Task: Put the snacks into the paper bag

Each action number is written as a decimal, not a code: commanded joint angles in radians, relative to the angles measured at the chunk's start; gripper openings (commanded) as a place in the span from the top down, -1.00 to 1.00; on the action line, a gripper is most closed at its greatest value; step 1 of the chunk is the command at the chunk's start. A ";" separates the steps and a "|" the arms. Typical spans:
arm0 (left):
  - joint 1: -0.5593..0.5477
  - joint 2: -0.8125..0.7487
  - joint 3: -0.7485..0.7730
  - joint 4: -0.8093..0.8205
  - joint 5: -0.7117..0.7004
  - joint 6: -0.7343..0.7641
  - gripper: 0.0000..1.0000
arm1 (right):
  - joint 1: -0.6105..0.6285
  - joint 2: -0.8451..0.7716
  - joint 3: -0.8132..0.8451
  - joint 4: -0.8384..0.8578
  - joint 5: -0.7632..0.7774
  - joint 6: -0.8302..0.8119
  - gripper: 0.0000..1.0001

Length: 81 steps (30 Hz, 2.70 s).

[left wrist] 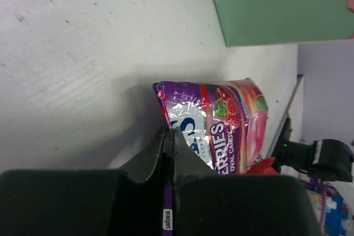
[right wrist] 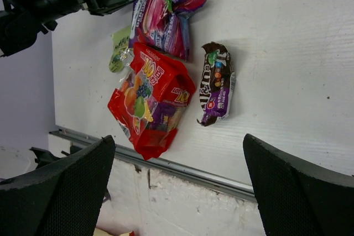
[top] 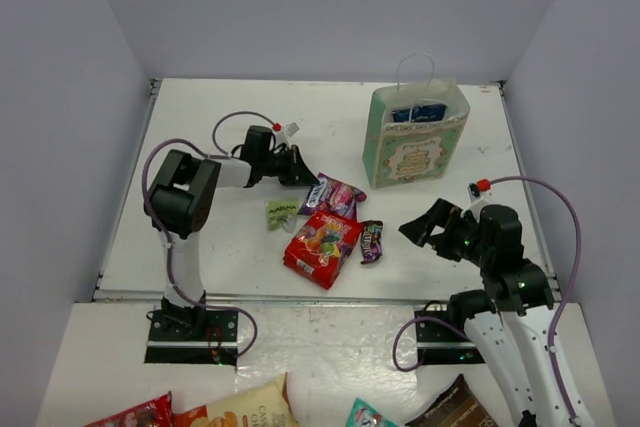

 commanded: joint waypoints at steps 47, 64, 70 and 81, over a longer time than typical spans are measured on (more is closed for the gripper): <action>0.011 -0.009 1.007 0.501 0.210 -0.838 1.00 | -0.003 -0.012 -0.018 0.052 -0.048 0.013 -0.94; -0.108 0.150 1.134 0.458 0.121 -0.808 1.00 | -0.003 -0.034 -0.012 0.029 -0.040 0.010 -0.95; -0.144 0.179 1.128 0.454 0.088 -0.779 1.00 | -0.003 -0.044 -0.014 0.023 -0.035 0.008 -0.95; -0.173 0.215 1.051 0.460 0.060 -0.750 1.00 | -0.005 -0.047 -0.006 0.022 -0.032 0.013 -0.95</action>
